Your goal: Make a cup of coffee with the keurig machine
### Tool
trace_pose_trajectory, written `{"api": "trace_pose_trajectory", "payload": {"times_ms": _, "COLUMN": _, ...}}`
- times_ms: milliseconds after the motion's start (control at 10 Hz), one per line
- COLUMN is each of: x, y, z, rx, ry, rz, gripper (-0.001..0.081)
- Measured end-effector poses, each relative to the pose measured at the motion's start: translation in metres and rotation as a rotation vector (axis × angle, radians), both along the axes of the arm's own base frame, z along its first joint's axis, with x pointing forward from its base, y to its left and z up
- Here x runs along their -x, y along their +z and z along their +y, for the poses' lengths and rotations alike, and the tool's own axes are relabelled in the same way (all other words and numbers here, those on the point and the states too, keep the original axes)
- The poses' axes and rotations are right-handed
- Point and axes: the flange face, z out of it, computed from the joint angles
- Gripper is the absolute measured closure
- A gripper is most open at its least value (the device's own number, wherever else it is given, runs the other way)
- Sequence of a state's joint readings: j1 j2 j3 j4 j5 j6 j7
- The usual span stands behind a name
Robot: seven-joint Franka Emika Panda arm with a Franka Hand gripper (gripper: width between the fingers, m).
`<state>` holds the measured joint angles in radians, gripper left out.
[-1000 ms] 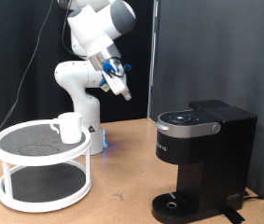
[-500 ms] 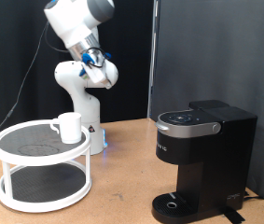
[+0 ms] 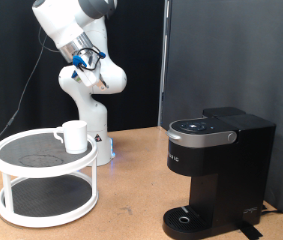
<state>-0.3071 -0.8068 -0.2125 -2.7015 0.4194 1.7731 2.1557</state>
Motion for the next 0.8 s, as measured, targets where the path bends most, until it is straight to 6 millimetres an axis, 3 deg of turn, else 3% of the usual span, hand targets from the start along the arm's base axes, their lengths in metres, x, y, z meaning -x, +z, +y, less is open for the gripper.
{"api": "trace_pose_trajectory", "payload": {"times_ms": 800, "x": 0.058, "y": -0.004, "z": -0.088, "rx": -0.05, "ry": -0.143, "rz": -0.091, "gripper": 0.0806}}
